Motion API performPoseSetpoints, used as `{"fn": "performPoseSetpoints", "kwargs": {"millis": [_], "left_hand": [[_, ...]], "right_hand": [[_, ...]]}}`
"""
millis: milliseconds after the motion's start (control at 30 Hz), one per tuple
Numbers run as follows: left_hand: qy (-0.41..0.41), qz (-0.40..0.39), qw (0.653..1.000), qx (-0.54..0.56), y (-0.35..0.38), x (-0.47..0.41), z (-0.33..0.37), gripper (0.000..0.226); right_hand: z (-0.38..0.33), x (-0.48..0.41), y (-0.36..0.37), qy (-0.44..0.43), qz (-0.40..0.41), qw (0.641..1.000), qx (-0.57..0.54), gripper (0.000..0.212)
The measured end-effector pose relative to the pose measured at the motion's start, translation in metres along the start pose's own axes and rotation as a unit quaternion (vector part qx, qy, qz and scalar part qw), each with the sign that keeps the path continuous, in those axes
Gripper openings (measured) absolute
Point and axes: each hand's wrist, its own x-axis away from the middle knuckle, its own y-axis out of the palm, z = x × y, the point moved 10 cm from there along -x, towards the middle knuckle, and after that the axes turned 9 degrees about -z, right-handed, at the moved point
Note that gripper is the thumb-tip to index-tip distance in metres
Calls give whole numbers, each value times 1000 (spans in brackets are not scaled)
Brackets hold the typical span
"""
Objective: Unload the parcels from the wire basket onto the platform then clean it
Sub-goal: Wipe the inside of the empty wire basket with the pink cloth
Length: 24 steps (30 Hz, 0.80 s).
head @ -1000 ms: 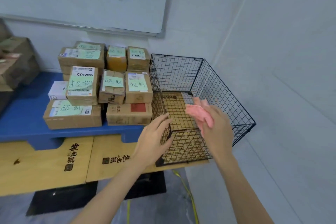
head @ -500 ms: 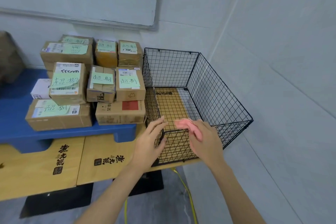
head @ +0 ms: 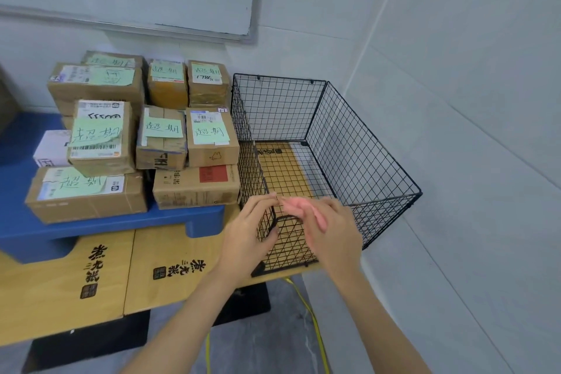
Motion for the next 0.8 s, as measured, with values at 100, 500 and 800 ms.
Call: {"fn": "performPoseSetpoints", "kwargs": {"millis": [100, 500, 800], "left_hand": [[3, 2, 1000, 5, -1, -1, -1, 44], [24, -18, 999, 44, -4, -6, -4, 42], [16, -21, 998, 50, -1, -6, -13, 38]], "right_hand": [[40, -9, -12, 74, 3, 997, -28, 28], [-14, 4, 2, 27, -8, 999, -19, 28], [39, -12, -8, 111, 8, 994, -15, 27]]}}
